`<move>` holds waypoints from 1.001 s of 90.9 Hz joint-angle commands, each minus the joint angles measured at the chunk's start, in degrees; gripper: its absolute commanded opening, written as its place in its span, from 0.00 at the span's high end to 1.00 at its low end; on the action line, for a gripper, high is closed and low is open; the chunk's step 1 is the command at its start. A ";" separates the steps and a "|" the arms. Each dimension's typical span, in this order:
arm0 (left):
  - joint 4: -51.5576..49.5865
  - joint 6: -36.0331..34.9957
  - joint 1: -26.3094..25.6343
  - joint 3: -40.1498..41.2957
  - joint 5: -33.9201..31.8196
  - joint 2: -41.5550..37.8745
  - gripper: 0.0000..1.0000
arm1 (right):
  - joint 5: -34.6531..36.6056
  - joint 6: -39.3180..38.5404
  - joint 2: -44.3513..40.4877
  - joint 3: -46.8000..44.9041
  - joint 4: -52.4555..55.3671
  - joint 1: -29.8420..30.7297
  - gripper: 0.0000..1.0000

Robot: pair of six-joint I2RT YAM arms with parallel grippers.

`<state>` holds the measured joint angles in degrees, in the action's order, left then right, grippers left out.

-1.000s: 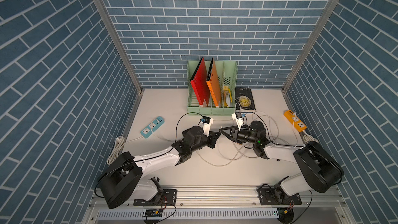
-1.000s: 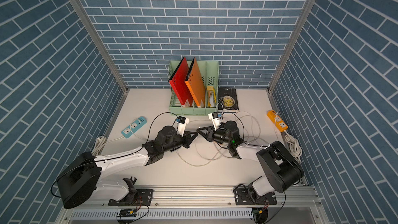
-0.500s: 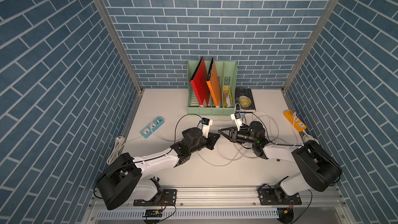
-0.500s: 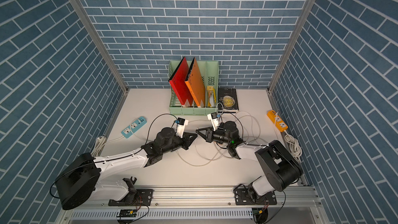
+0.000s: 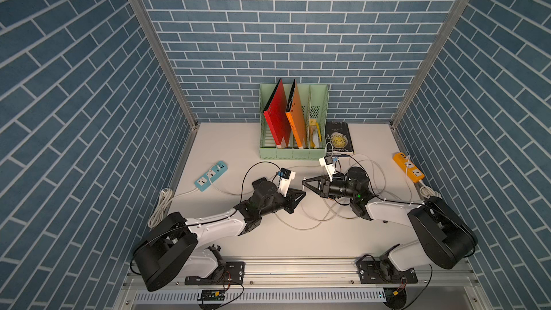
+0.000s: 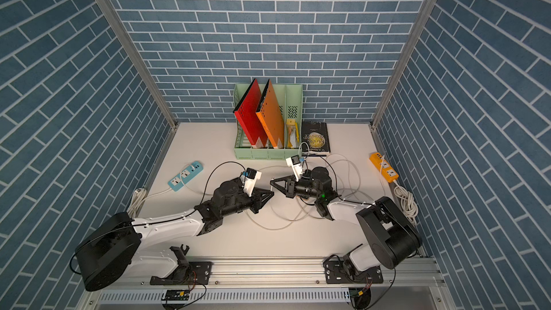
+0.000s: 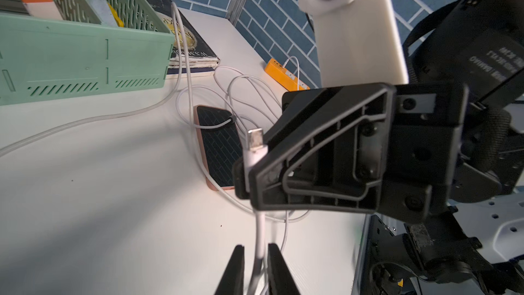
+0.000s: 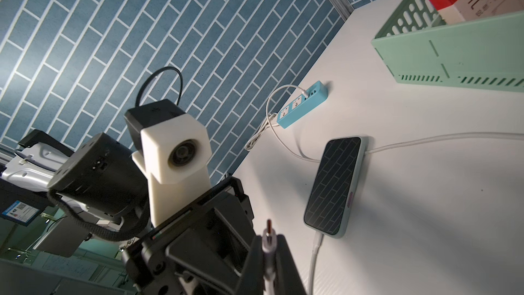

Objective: Plug the charging cable into the phone
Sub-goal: Pick up the charging cable from the center of the board.

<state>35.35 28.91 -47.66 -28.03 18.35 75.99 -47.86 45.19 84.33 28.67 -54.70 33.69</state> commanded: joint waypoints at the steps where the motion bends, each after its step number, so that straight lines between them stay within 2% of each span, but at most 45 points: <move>1: 3.45 -1.13 -0.24 0.14 4.09 -0.05 0.85 | -2.72 -0.89 -0.50 0.24 -0.64 -0.13 1.00; 17: 3.30 -1.29 -0.24 0.61 4.66 -0.18 1.00 | -3.15 -0.90 -0.01 0.44 -0.74 -0.11 1.00; 35: 3.26 -1.15 -0.24 1.44 2.65 -1.21 1.00 | -3.44 -0.81 0.61 0.61 -0.94 -0.13 1.00; 66: 2.36 -1.13 -0.24 0.71 1.41 -1.52 1.00 | -4.13 -0.81 1.04 0.08 -1.43 -0.12 0.91; 83: 1.97 -1.09 -0.25 0.69 0.87 -1.76 1.00 | -4.01 -0.74 1.15 -0.58 -1.87 -0.11 0.90; 91: 1.74 -1.10 -0.24 0.54 0.48 -1.88 1.00 | -4.00 -0.67 1.37 -0.77 -2.28 -0.07 0.85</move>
<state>36.69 28.49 -47.66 -27.22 19.79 75.68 -50.65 45.17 84.97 28.64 -55.57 33.54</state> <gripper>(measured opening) 0.069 0.129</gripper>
